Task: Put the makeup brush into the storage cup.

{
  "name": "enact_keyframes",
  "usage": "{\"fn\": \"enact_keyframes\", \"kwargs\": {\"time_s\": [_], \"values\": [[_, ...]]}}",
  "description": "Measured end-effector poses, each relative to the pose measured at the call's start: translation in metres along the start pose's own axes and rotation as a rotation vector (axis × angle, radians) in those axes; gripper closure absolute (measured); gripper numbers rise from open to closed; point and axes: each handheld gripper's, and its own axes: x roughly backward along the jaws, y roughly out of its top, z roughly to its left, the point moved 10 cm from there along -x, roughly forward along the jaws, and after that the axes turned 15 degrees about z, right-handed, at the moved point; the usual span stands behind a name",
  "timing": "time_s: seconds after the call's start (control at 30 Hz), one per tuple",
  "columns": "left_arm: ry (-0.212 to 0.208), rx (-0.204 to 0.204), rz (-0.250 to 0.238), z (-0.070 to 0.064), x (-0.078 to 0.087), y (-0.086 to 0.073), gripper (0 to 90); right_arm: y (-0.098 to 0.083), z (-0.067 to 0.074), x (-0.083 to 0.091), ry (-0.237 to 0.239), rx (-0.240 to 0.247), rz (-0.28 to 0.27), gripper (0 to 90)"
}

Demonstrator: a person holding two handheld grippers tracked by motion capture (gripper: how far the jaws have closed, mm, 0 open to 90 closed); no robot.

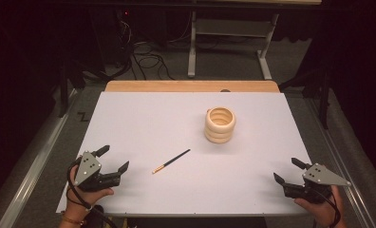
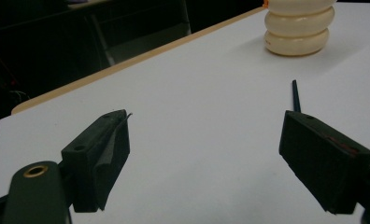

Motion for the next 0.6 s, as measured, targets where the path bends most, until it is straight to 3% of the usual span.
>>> {"fn": "enact_keyframes", "kwargs": {"time_s": [0.27,0.6], "values": [[-0.015,-0.006,0.020,-0.004,-0.002,-0.003,17.7,0.004,0.002,0.003,0.000,0.007,-0.021,20.3],[-0.073,-0.040,0.107,-0.016,-0.013,-0.009,17.3,0.004,0.001,0.002,0.001,0.004,-0.019,20.3]]}}
